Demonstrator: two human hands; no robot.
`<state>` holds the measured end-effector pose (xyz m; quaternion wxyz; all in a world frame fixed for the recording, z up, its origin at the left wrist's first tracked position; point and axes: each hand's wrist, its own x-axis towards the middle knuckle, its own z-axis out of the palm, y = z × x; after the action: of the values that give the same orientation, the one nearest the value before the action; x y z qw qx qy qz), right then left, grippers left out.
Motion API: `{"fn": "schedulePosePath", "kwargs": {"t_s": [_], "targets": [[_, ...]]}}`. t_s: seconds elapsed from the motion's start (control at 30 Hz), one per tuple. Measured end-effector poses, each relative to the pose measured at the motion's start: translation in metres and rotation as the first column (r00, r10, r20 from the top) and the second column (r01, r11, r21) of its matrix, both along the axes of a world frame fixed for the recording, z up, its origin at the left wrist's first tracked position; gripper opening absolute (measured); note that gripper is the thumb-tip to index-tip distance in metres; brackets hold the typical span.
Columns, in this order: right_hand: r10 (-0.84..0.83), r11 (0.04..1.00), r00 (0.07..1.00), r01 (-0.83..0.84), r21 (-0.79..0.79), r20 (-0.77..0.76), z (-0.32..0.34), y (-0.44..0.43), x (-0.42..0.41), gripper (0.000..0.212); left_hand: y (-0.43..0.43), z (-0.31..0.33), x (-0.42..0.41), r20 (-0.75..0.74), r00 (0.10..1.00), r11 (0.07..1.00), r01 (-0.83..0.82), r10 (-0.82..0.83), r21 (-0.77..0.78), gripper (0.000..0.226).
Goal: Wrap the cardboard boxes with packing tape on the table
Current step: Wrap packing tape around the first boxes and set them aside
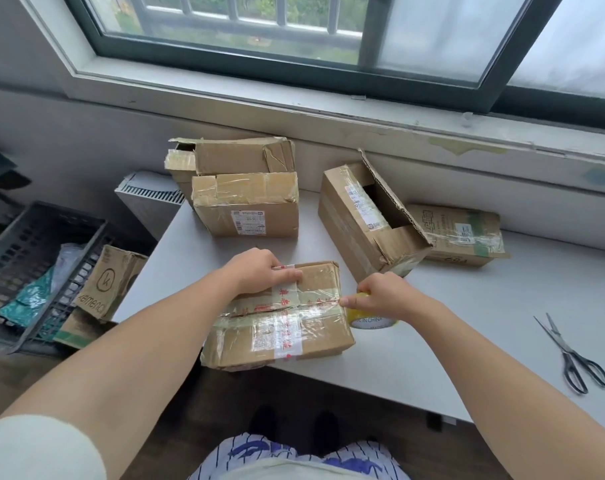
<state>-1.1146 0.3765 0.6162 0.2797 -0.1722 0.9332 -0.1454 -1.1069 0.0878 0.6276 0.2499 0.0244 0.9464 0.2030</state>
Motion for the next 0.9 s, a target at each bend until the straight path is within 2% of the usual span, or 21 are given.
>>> {"fn": "schedulePosePath", "kwargs": {"t_s": [0.17, 0.37, 0.5, 0.57, 0.63, 0.7, 0.77, 0.83, 0.9], "targets": [[-0.017, 1.0, 1.0, 0.017, 0.001, 0.014, 0.001, -0.001, -0.004, 0.068, -0.002, -0.002, -0.005, -0.022, 1.0, 0.999, -0.014, 0.015, 0.03, 0.08], [0.005, 1.0, 0.999, -0.005, 0.001, 0.05, 0.002, -0.003, -0.011, 0.062, -0.004, -0.007, -0.006, -0.062, 0.998, 1.0, -0.002, 0.002, 0.013, 0.075], [-0.01, 1.0, 0.998, 0.012, -0.023, 0.069, 0.003, -0.003, -0.015, 0.065, -0.004, -0.006, -0.011, -0.017, 1.0, 0.999, 0.005, -0.004, 0.042, 0.075], [-0.01, 1.0, 0.998, 0.011, -0.024, 0.065, 0.006, -0.004, -0.018, 0.066, -0.001, 0.001, -0.017, 0.013, 0.997, 0.997, 0.071, -0.071, -0.005, 0.072], [-0.005, 1.0, 0.999, 0.006, -0.017, 0.044, 0.008, -0.006, -0.021, 0.067, 0.011, 0.015, -0.018, -0.029, 0.988, 0.988, 0.152, -0.153, -0.038, 0.068], [-0.019, 0.999, 1.0, 0.019, -0.033, 0.011, 0.009, -0.01, -0.024, 0.069, 0.034, 0.029, -0.011, -0.025, 0.975, 0.975, 0.218, -0.219, -0.042, 0.1], [-0.024, 0.998, 1.0, 0.024, -0.054, -0.003, 0.007, -0.013, -0.024, 0.068, 0.062, 0.033, 0.004, 0.068, 0.948, 0.94, 0.318, -0.312, -0.126, 0.133], [-0.011, 0.998, 1.0, 0.012, -0.065, 0.016, 0.006, -0.016, -0.022, 0.067, 0.079, 0.025, 0.017, 0.118, 0.921, 0.887, 0.389, -0.371, -0.249, 0.145], [-0.026, 0.997, 0.999, 0.029, -0.075, 0.035, 0.008, -0.016, -0.021, 0.067, 0.084, 0.019, 0.023, 0.1, 0.924, 0.866, 0.382, -0.37, -0.322, 0.145]]}}
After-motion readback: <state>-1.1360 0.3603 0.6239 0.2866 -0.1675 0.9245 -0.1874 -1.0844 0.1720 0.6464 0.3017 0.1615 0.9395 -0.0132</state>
